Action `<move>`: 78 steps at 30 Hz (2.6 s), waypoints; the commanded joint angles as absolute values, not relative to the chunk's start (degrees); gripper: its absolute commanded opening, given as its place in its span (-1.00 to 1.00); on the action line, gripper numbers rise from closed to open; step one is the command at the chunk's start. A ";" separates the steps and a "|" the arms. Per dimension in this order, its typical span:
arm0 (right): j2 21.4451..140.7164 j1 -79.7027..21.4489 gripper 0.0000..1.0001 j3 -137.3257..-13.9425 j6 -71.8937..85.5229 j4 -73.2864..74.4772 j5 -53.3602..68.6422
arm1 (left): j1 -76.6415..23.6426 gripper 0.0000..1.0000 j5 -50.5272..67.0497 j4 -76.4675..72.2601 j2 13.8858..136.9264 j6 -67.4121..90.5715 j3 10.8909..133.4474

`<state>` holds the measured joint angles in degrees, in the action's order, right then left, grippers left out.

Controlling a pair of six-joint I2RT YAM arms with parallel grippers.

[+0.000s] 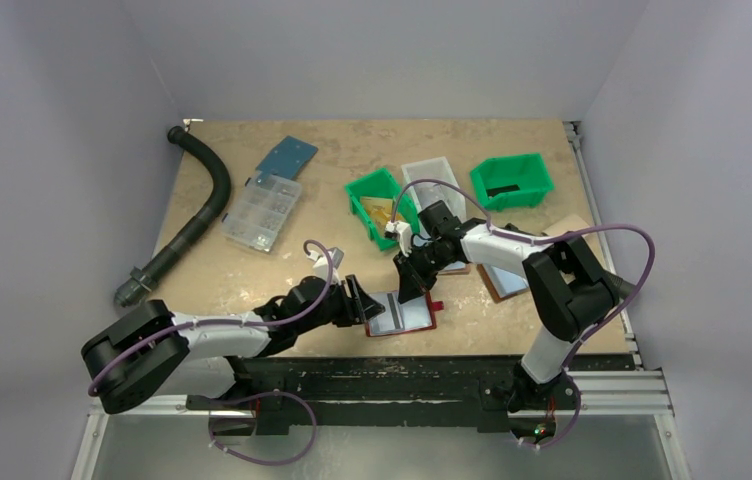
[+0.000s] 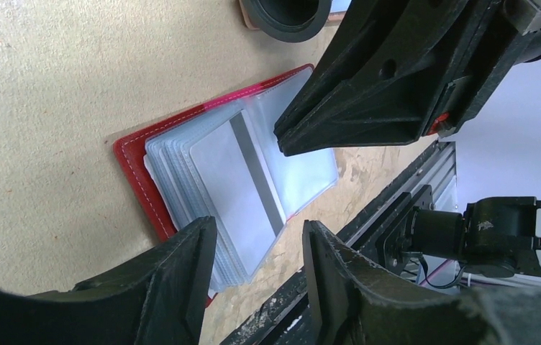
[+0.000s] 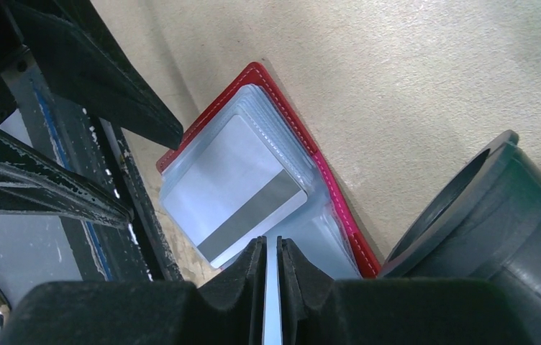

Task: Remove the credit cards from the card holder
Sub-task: Remove the credit card from the card holder.

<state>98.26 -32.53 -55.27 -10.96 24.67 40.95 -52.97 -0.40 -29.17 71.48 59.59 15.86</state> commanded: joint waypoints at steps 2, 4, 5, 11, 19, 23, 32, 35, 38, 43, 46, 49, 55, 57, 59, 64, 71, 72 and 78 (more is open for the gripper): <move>98.82 -32.87 -0.63 -55.72 -9.59 23.25 39.17 | -53.32 0.01 -0.31 -32.33 72.39 60.49 16.57; 99.00 -32.88 -0.64 -55.72 -9.30 23.29 39.19 | -53.34 0.01 -0.26 -32.56 72.73 60.47 16.86; 99.11 -32.94 -0.65 -55.72 -9.13 23.25 39.08 | -53.35 0.00 -0.26 -32.81 72.88 60.51 16.87; 99.78 -32.91 -0.62 -55.85 -8.36 23.10 38.12 | -53.39 0.00 -0.26 -34.44 74.81 60.97 17.06; 100.88 -33.02 -0.57 -56.17 -8.09 23.28 37.88 | -53.44 0.00 -0.26 -35.59 77.03 61.50 17.14; 101.32 -33.19 -0.56 -56.34 -8.00 23.33 37.56 | -53.52 -0.01 -0.26 -35.99 77.00 61.52 17.12; 101.77 -33.24 -0.58 -56.43 -7.74 23.29 36.06 | -53.71 -0.03 -1.12 -30.76 70.64 60.50 17.57; 102.02 -33.36 -0.59 -56.51 -7.72 23.37 35.78 | -53.81 -0.03 -1.54 -30.23 68.67 60.08 17.55; 102.19 -33.40 -0.59 -56.51 -7.65 23.38 35.55 | -53.79 -0.03 -1.12 -30.75 68.89 60.12 17.67; 102.22 -33.45 -0.60 -56.60 -7.73 23.55 35.34 | -53.79 -0.05 -0.71 -32.09 71.22 60.48 17.57; 102.22 -33.42 -0.60 -56.68 -7.73 23.58 35.33 | -53.79 -0.05 -0.57 -32.43 71.84 60.66 17.56; 102.28 -33.41 -0.60 -56.69 -7.82 23.72 35.33 | -53.80 -0.05 -0.46 -32.89 72.29 60.69 17.53; 102.37 -33.53 -0.60 -56.74 -7.82 23.81 35.33 | -53.79 -0.04 -0.26 -35.36 74.22 61.38 17.21; 102.39 -33.52 -0.60 -56.78 -7.87 23.90 35.33 | -53.80 -0.04 1.05 -36.18 74.77 61.60 17.05; 102.39 -33.51 -0.60 -56.80 -7.91 23.93 35.41 | -53.79 -0.04 1.33 -36.85 75.29 61.75 16.97; 102.39 -33.54 -0.60 -56.87 -7.91 23.99 35.33 | -53.80 -0.04 1.50 -37.55 75.76 61.96 16.88; 102.39 -33.52 -0.60 -56.87 -7.91 24.08 35.33 | -53.83 -0.04 0.88 -36.84 76.50 62.67 16.71; 102.39 -33.51 -0.60 -56.87 -7.91 24.08 35.33 | -53.79 -0.04 0.60 -36.33 76.61 62.91 16.86; 102.39 -33.56 -0.60 -56.93 -7.91 24.08 35.33 | -53.79 -0.01 0.18 -34.03 76.00 63.37 17.48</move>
